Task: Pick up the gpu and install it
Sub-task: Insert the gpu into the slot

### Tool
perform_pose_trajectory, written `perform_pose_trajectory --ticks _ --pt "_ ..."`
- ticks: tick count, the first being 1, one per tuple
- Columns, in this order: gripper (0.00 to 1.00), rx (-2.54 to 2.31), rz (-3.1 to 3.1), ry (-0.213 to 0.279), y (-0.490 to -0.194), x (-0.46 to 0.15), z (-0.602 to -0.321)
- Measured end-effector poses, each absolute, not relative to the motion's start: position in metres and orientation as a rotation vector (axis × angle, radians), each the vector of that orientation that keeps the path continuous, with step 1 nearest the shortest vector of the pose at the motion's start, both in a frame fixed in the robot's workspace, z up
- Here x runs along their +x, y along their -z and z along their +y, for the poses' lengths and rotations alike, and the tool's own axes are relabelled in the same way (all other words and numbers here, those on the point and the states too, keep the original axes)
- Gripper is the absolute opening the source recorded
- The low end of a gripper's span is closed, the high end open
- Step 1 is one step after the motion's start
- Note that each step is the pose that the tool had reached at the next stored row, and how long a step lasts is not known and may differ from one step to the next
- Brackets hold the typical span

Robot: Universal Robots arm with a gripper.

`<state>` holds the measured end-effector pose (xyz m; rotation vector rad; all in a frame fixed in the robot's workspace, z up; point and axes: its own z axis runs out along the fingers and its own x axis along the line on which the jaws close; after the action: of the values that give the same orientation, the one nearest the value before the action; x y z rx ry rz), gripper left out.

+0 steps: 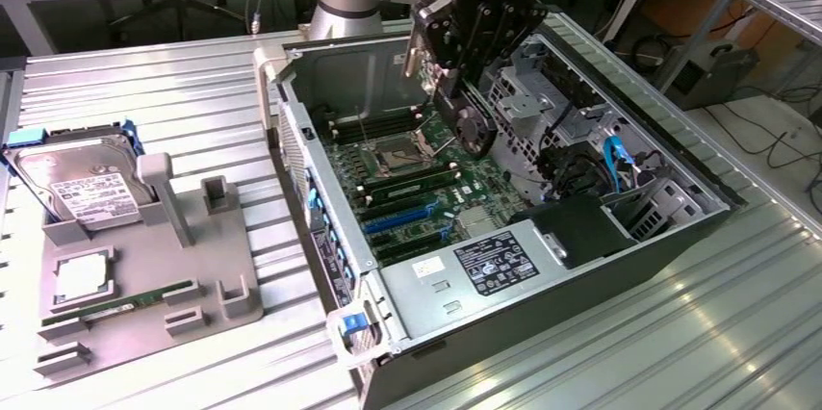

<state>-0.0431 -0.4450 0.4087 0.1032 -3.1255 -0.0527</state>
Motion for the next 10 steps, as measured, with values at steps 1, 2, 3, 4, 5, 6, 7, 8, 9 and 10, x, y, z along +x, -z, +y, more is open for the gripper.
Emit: perform_pose_trajectory --ticks 1,2,3,4,5,6,7,8,9,10 --pt "0.26 0.149 -3.123 0.053 -0.4086 -0.0431 -0.4450" --pt "0.26 0.201 -3.120 0.053 -0.4085 -0.0431 -0.4450" --pt "0.26 0.256 -3.115 0.054 -0.4083 -0.0431 -0.4450" --pt "0.26 0.312 -3.109 0.054 -0.4081 -0.0431 -0.4450" --pt "0.26 0.366 -3.103 0.054 -0.4079 -0.0431 -0.4450" --pt "0.26 0.418 -3.096 0.055 -0.4078 -0.0431 -0.4450" --pt "0.26 0.485 -3.085 0.055 -0.4075 -0.0431 -0.4450" --pt "0.26 0.528 -3.078 0.055 -0.4074 -0.0431 -0.4450" --pt "0.26 0.580 -3.068 0.056 -0.4072 -0.0431 -0.4450" --pt "0.26 0.614 -3.061 0.056 -0.4071 -0.0431 -0.4450"
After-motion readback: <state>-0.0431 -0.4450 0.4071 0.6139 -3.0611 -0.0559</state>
